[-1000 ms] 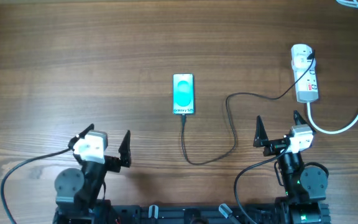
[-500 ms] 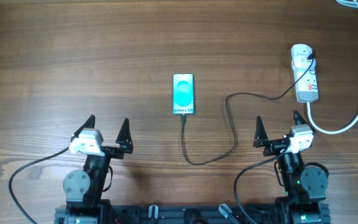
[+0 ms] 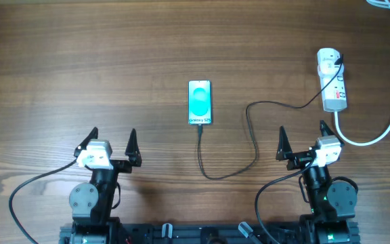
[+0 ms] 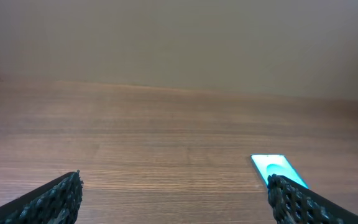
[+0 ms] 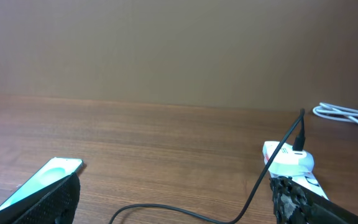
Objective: Plug charger to phone and switch on socket
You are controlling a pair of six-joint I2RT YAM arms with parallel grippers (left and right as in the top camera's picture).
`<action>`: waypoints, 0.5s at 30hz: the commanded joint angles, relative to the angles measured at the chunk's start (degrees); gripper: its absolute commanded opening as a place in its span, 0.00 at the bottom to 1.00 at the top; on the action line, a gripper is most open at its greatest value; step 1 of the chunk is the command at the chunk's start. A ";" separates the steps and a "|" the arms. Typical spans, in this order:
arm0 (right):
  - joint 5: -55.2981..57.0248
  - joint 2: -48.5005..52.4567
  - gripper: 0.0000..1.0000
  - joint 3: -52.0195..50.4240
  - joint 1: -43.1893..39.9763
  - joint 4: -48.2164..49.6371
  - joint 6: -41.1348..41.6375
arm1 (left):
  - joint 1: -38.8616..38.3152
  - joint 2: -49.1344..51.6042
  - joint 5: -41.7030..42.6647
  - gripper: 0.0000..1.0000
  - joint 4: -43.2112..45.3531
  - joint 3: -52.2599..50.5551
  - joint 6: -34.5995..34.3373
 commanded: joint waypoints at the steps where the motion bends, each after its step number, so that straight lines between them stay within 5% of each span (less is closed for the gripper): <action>1: 0.33 -0.57 1.00 -0.07 -0.28 0.15 0.83 | 0.33 -0.61 -2.73 1.00 -0.46 -0.37 5.29; 15: 0.33 -0.57 1.00 -0.07 -0.28 0.15 0.85 | 0.33 -0.61 -3.98 1.00 -0.20 -0.37 5.20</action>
